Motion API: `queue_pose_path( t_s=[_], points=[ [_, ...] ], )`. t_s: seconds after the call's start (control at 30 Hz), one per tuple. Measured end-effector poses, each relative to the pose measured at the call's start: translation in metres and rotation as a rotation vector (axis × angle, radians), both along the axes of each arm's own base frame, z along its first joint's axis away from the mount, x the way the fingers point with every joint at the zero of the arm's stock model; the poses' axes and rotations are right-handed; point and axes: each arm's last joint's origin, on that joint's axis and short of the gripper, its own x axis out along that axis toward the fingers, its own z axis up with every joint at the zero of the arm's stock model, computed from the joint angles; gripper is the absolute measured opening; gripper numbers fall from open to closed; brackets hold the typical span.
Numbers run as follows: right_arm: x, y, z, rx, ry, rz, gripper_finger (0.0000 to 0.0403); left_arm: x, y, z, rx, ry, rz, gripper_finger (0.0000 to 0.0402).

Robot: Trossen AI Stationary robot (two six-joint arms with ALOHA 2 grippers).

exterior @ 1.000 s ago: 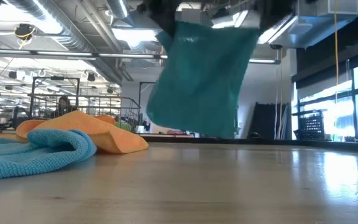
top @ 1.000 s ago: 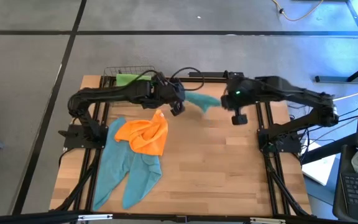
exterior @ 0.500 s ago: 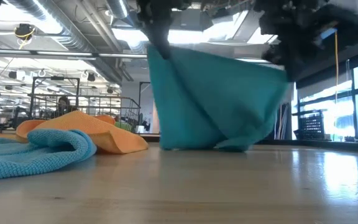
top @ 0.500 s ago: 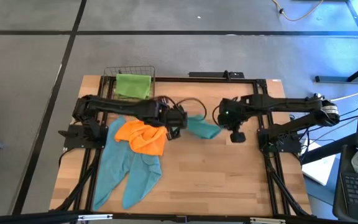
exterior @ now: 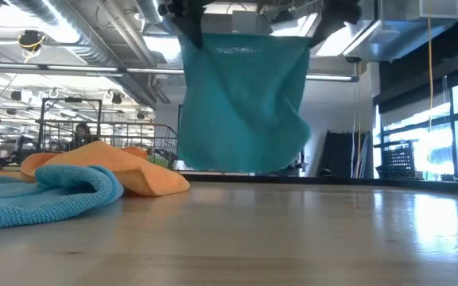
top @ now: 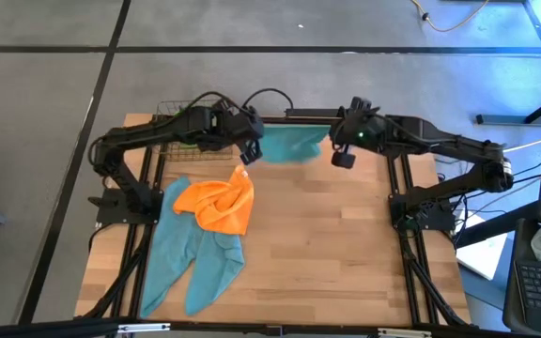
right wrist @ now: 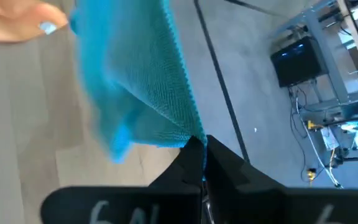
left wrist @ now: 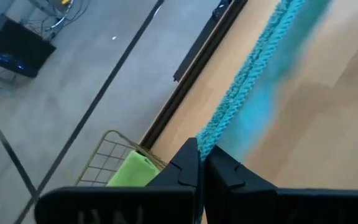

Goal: Fold microfiber towels
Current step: Fold the blue microfiber cloth

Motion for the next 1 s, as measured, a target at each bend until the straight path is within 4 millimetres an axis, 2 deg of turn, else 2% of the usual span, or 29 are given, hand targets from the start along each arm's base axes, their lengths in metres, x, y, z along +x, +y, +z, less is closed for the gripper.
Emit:
queue_pose_path(
  t_s=[0.1, 0.17, 0.23, 0.33, 0.47, 0.5, 0.57, 0.67, 0.7, 0.77, 0.83, 0.87, 0.9, 1.0],
  points=[
    [0.000, 0.001, -0.003, 0.102, -0.005, 0.086, 0.0007, 0.002, -0.006, -0.001, -0.063, -0.038, -0.008, 0.0000],
    [0.001, 0.006, -0.011, 0.264, -0.002, 0.191, 0.0014, 0.008, -0.015, -0.008, -0.138, -0.060, -0.035, 0.0000],
    [0.002, 0.010, -0.024, 0.437, 0.004, 0.261, 0.0020, 0.013, -0.026, -0.023, -0.212, -0.038, -0.074, 0.0000],
    [0.002, 0.019, -0.054, 0.639, 0.054, 0.276, 0.0019, 0.023, -0.048, -0.053, -0.279, -0.005, -0.140, 0.0000],
    [-0.002, 0.033, -0.090, 0.838, 0.157, 0.328, 0.0006, 0.022, -0.070, -0.090, -0.379, 0.093, -0.222, 0.0000],
    [-0.003, 0.035, -0.095, 0.837, 0.178, 0.305, 0.0006, 0.019, -0.073, -0.096, -0.380, 0.127, -0.219, 0.0000],
    [-0.006, 0.033, -0.097, 0.715, 0.203, 0.165, 0.0008, 0.015, -0.072, -0.097, -0.346, 0.150, -0.193, 0.0000],
    [-0.010, 0.026, -0.084, 0.444, 0.180, -0.060, 0.0008, 0.006, -0.062, -0.081, -0.255, 0.081, -0.137, 0.0000],
    [-0.011, 0.024, -0.078, 0.396, 0.140, -0.081, 0.0008, 0.003, -0.056, -0.075, -0.240, 0.049, -0.119, 0.0000],
    [-0.006, 0.020, -0.065, 0.397, 0.025, 0.030, 0.0007, -0.001, -0.043, -0.067, -0.223, 0.000, -0.082, 0.0000],
    [0.002, 0.018, -0.052, 0.547, -0.087, 0.335, 0.0008, -0.003, -0.029, -0.059, -0.196, -0.037, -0.055, 0.0000],
    [0.001, 0.016, -0.049, 0.575, -0.104, 0.399, 0.0008, -0.005, -0.020, -0.055, -0.181, -0.047, -0.040, 0.0000],
    [-0.002, 0.013, -0.045, 0.537, -0.086, 0.322, 0.0008, -0.007, -0.013, -0.051, -0.169, -0.047, -0.031, 0.0000],
    [-0.015, 0.003, -0.043, 0.267, 0.007, -0.121, 0.0007, -0.012, 0.002, -0.042, -0.169, -0.088, 0.006, 0.0000]
  ],
)
